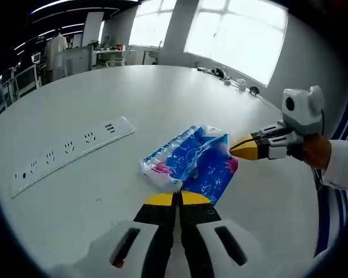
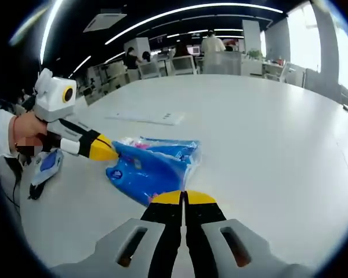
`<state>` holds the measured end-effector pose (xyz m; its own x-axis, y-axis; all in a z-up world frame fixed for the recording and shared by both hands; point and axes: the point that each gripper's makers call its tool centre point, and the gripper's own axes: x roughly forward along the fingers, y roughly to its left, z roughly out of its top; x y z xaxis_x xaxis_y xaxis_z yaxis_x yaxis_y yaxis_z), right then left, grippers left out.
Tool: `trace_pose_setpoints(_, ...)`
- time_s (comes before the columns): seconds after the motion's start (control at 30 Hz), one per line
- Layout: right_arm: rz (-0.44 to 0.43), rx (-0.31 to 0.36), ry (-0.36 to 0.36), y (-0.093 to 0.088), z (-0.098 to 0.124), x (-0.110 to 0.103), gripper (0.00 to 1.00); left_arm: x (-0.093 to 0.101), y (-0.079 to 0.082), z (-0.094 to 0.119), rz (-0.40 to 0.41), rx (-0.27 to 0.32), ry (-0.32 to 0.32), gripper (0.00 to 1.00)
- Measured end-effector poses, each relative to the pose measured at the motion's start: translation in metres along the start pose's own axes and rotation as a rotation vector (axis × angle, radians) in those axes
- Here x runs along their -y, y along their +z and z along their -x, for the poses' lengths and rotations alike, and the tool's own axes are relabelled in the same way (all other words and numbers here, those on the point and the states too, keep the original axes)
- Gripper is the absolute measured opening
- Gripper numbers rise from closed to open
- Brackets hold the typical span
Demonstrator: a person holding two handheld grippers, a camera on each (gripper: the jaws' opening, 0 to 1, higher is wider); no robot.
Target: Arrange the tabletop items into an orderly group along one side of the table until the central work area is clear of visible clutter.
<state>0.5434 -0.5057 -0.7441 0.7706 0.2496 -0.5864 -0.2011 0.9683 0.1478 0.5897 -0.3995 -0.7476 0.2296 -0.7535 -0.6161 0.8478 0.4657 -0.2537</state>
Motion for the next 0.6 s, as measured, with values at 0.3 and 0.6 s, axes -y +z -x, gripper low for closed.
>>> trace_pose_setpoints(0.3,0.005,-0.019,-0.015,-0.0028,-0.0012,0.0023,0.04,0.0007,-0.0011,0.0010,0.004,0.004,-0.003,0.05)
trace_pose_setpoints(0.6,-0.006,-0.013,-0.037,-0.0025,-0.0002,0.0055,0.15,0.0006,-0.0015,0.0038,0.023,0.012,0.003,0.17)
